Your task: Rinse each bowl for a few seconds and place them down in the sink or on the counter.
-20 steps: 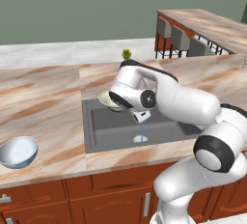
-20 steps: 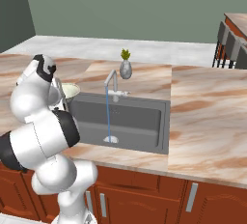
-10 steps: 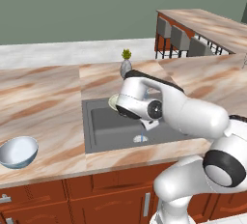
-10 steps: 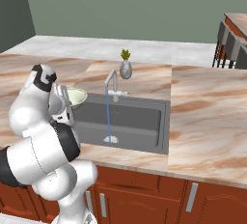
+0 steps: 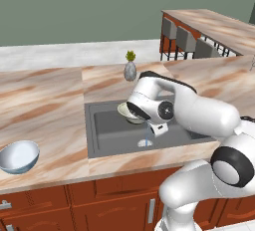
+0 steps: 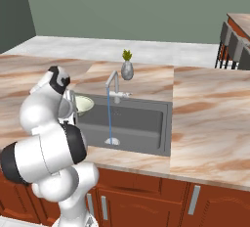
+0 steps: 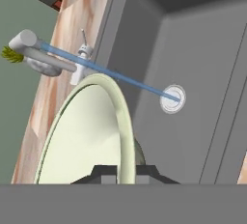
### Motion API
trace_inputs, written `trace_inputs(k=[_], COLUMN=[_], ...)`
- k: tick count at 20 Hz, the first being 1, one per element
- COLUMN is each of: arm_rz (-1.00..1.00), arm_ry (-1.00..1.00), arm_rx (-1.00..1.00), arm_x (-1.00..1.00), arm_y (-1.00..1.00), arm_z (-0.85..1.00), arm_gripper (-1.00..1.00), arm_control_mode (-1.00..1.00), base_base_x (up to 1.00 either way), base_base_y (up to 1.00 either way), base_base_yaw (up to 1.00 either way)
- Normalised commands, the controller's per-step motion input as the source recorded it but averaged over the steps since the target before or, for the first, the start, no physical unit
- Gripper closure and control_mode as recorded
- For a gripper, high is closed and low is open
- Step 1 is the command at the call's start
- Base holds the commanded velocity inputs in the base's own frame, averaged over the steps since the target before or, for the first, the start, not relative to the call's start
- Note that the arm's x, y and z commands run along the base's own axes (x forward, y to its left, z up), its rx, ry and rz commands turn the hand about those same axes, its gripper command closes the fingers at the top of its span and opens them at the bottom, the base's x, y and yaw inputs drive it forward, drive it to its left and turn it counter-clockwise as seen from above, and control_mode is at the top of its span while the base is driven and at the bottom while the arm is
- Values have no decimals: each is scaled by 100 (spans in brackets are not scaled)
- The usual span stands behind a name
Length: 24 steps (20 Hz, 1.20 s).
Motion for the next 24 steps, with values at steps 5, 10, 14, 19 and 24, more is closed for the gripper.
trace_inputs(k=[5, 10, 14, 19, 24], arm_rz=[-3, -1, -1, -2, -2], arm_ry=[8, 1, 3, 7, 6], arm_rx=[-5, -8, -8, -7, -6], arm_x=[11, 4, 5, 10, 9], arm_y=[-3, -5, -6, -9, -16], arm_z=[20, 17, 9, 3, 5], arm_gripper=[100, 100, 100, 100, 100], arm_control_mode=[-100, -100, -100, -100, -100], base_base_x=[0, 0, 0, 0, 0], base_base_y=[0, 0, 0, 0, 0], base_base_yaw=[0, 0, 0, 0, 0])
